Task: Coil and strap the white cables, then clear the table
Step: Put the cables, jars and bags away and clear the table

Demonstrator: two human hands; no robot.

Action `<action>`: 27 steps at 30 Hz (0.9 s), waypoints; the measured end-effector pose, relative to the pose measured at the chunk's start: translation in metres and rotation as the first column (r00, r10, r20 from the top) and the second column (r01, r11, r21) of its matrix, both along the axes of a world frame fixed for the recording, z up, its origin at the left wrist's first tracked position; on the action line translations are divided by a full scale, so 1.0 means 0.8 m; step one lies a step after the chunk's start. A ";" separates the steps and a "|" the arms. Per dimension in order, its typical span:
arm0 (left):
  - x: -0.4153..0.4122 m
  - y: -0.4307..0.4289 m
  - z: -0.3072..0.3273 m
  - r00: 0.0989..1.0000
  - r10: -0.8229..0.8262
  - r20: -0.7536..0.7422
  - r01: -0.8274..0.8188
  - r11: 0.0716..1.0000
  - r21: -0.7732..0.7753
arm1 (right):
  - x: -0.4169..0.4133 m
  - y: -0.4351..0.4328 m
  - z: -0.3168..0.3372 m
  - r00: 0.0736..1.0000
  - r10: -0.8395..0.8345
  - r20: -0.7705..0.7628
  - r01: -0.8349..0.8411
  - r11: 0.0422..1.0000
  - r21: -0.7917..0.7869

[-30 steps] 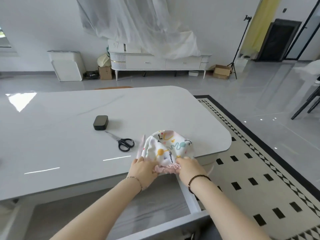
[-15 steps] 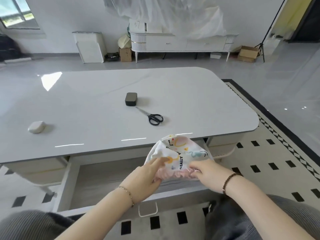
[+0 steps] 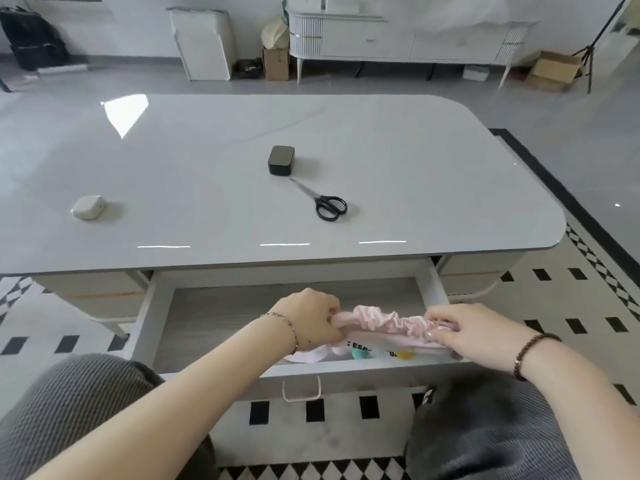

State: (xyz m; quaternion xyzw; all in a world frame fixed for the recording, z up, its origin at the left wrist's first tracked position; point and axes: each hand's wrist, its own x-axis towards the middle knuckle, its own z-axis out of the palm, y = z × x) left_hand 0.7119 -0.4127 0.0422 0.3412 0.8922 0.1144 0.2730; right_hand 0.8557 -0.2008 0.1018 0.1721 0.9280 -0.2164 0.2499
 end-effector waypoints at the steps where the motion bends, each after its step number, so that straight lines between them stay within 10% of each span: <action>1: 0.000 0.000 -0.004 1.000 0.005 0.014 -0.005 1.000 0.028 | 0.000 0.000 0.000 1.000 -0.012 -0.009 0.012 1.000 0.006; 11: -0.012 -0.002 -0.070 0.984 0.180 0.018 -0.173 0.909 0.380 | -0.054 0.014 -0.025 0.989 -0.107 -0.104 0.117 0.988 0.105; 17: -0.012 -0.026 -0.099 0.985 0.087 0.148 -0.101 0.991 0.083 | -0.064 0.003 -0.032 0.966 -0.022 0.259 -0.029 0.981 0.192; 27: -0.011 0.007 -0.121 0.844 0.259 0.469 -0.301 0.954 0.016 | -0.084 -0.023 -0.040 0.974 0.010 0.228 -0.032 0.995 0.095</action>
